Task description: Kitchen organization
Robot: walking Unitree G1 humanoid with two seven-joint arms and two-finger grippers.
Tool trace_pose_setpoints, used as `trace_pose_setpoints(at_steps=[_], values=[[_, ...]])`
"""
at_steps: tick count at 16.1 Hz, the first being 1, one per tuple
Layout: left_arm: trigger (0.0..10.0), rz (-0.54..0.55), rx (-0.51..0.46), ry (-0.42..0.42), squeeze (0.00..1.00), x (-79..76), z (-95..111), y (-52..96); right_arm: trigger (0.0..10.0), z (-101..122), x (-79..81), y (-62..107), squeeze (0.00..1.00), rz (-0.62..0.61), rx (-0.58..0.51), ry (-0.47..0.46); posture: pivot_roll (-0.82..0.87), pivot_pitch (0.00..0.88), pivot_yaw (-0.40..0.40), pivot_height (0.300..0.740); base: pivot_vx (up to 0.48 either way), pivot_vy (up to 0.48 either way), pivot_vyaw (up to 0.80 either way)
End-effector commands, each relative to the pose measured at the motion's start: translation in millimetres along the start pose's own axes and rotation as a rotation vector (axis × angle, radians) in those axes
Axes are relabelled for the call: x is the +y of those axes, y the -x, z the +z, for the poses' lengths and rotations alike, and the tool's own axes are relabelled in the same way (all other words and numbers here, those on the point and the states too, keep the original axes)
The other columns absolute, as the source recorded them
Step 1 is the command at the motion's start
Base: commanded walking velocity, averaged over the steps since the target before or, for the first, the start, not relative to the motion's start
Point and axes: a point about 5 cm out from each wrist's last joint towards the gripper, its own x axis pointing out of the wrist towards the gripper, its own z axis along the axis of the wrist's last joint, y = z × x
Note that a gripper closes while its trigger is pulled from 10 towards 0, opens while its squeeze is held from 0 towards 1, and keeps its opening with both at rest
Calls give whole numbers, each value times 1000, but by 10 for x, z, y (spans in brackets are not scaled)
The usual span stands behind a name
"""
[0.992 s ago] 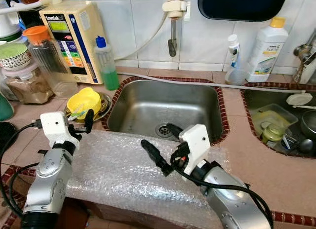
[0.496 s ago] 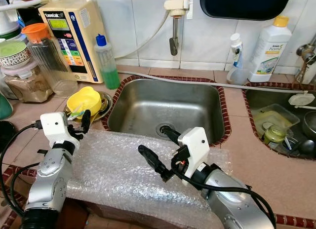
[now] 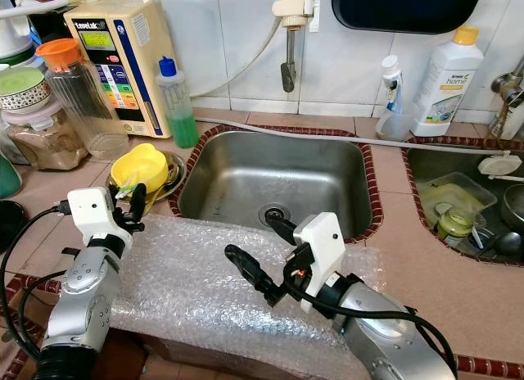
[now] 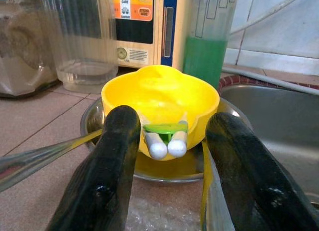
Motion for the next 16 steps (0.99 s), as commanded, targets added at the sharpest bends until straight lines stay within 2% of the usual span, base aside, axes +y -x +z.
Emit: trace_pose_setpoints(at_steps=[1, 7, 16], values=[[0, 10, -12, -9, 0, 43, 33, -26, 10000, 40, 38, -4, 0, 20, -11, 15, -9, 0, 76, 740, 0, 0, 0], [0, 29, -29, -28, 0, 79, 64, -23, 10000, 32, 27, -14, 0, 17, -9, 22, -4, 0, 74, 740, 0, 0, 0], [0, 3, -136, -85, 0, 90, 349, 6, 10000, 41, -28, -47, 0, -15, -26, 24, 13, 0, 70, 740, 0, 0, 0]])
